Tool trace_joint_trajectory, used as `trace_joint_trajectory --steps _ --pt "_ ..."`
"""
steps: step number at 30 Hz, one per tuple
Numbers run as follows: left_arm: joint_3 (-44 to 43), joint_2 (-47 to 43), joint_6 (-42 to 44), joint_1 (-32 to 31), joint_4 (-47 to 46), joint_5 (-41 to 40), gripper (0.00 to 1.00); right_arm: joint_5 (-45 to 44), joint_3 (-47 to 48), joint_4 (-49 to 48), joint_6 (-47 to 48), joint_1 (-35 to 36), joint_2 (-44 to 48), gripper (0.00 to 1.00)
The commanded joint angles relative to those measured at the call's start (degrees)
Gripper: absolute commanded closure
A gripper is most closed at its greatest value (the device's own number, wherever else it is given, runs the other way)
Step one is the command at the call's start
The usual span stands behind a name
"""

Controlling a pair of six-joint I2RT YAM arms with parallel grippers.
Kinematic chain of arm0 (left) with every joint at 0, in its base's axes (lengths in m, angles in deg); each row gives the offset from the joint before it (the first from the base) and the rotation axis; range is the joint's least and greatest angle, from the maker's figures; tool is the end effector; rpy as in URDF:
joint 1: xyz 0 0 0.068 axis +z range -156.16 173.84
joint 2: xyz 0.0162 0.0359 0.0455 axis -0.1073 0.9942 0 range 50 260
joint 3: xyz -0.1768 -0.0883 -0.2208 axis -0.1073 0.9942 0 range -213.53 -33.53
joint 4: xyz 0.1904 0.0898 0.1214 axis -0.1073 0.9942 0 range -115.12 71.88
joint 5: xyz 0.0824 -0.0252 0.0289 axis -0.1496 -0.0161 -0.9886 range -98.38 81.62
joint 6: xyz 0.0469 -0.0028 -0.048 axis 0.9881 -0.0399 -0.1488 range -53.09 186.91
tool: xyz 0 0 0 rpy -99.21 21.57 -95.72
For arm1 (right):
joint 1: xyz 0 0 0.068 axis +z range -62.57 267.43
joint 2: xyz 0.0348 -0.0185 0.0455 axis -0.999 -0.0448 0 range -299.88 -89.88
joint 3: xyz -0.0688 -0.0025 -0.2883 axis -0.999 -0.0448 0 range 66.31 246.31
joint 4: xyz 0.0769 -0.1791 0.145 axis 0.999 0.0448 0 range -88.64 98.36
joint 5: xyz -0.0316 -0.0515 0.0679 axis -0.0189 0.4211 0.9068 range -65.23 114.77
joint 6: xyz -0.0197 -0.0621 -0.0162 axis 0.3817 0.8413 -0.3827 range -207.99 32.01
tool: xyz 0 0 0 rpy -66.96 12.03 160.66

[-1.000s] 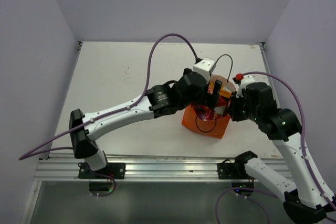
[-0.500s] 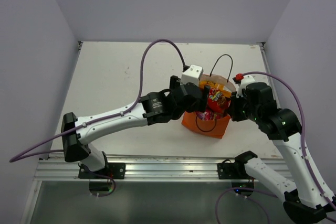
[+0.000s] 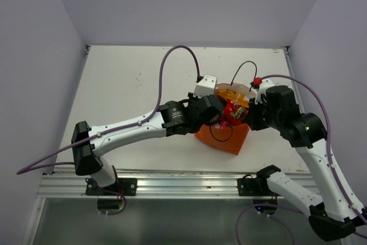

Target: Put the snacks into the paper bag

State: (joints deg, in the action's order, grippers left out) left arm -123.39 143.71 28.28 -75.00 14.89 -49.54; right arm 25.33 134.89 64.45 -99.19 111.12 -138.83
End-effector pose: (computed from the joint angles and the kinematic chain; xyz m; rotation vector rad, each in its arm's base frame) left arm 0.1592 -0.3134 0.3667 0.2234 2.1183 -0.2550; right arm 0.1053 0.0468 0.3753 -0.2604 2.3363 0.3139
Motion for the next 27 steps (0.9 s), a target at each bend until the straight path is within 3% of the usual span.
trace_joint_trajectory --steps 1,9,15,21,24,25,26,27 --pt "-4.5 -7.6 -5.7 -1.5 6.6 -8.8 1.00 3.7 4.6 -1.5 1.8 0.3 -1.9 1.00" --pt "-0.9 -13.6 -17.9 -3.5 16.4 -13.0 1.00 6.4 8.9 -5.0 0.7 2.1 -7.6 1.00" --pt "5.6 -15.0 -30.2 -3.6 26.1 -13.5 1.00 7.4 6.1 -8.3 -1.3 7.9 -11.0 1.00" --pt "17.2 -17.6 -37.9 -3.6 26.8 -12.9 1.00 4.9 2.3 -14.0 -3.9 15.8 -13.4 1.00" --pt "17.6 -18.1 -38.5 -3.6 26.9 -12.5 1.00 3.7 2.5 -14.5 -4.6 18.2 -14.8 1.00" --pt "17.3 -18.2 -38.4 -3.7 27.0 -12.7 0.86 3.1 2.7 -14.4 -4.6 19.0 -14.9 0.96" --pt "16.7 -18.4 -38.0 -3.8 26.8 -13.5 0.76 2.8 3.2 -14.1 -4.7 19.4 -14.9 0.81" --pt "15.2 -18.4 -37.6 -4.0 26.5 -14.0 0.66 1.7 3.6 -13.9 -4.6 19.6 -14.9 0.77"
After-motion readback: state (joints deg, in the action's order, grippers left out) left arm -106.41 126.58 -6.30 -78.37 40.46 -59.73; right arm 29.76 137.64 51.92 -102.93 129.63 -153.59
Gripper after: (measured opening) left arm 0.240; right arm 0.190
